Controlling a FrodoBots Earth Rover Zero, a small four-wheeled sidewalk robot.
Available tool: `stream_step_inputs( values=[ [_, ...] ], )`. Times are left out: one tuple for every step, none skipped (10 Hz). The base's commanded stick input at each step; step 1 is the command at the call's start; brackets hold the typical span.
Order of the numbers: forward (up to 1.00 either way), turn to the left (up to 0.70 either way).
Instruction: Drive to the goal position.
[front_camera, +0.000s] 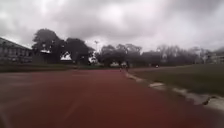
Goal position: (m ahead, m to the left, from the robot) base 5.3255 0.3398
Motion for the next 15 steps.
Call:
stream_step_inputs(
  values=[
    [0.5,0.02],
    [0.5,0.02],
    [0.5,0.02],
    [0.5,0.02],
    [0.5,0.02],
    [0.5,0.02],
    [0.5,0.02],
    [0.5,0.02],
    [0.5,0.02],
    [0.5,0.02],
    [0.5,0.02],
    [0.5,0.02],
    [0.5,0.02],
    [0.5,0.02],
    [0.5,0.02]
  ],
)
